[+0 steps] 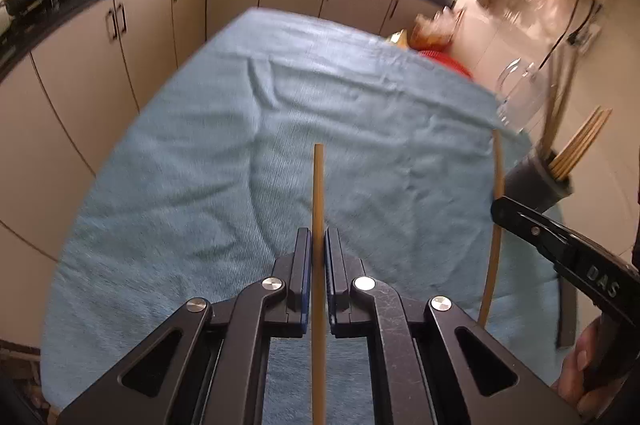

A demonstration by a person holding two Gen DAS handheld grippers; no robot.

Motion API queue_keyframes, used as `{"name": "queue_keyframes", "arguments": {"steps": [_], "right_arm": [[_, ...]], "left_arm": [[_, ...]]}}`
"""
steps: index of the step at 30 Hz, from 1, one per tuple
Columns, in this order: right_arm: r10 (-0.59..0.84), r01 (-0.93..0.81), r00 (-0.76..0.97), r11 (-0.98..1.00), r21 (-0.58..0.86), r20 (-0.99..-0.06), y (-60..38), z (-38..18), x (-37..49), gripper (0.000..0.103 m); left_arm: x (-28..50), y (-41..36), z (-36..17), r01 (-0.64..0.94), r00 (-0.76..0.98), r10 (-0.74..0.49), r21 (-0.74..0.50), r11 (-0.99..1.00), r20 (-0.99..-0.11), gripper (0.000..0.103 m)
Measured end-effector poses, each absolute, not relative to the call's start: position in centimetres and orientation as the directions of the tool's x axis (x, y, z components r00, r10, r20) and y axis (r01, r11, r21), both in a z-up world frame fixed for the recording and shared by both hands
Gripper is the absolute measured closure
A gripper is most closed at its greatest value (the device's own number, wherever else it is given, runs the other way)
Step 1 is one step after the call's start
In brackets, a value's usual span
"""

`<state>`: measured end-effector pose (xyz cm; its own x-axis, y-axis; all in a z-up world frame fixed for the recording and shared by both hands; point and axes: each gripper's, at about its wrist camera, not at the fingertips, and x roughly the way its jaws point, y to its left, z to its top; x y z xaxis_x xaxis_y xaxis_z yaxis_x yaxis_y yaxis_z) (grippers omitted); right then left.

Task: Organize utensils
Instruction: 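Close the left tool on a chopstick while the right tool grasps the other, then lift the left tool's chopstick upright toward the holder while the right tool carries its own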

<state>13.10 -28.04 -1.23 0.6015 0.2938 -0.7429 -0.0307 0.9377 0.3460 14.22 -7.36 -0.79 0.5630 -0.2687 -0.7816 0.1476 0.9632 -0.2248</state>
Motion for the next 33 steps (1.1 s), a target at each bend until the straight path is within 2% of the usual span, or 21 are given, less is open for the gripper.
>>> {"name": "queue_keyframes", "arguments": {"steps": [5, 11, 33], "right_arm": [[0.283, -0.079, 0.738, 0.937, 0.339, -0.612, -28.4, 2.7, 9.1, 0.096], [0.267, -0.077, 0.797, 0.934, 0.348, -0.542, -28.9, 4.6, 6.2, 0.096], [0.247, -0.035, 0.839, 0.913, 0.406, -0.484, -32.1, 5.6, 2.2, 0.096]], "left_arm": [[12.4, -7.7, 1.9, 0.181, 0.618, -0.299, -0.238, 0.954, -0.727, 0.097], [10.6, -8.0, 4.4, 0.209, 0.656, -0.312, -0.231, 0.950, -0.687, 0.097], [7.7, -8.9, 7.1, 0.238, 0.688, -0.327, -0.225, 0.945, -0.648, 0.097]]}}
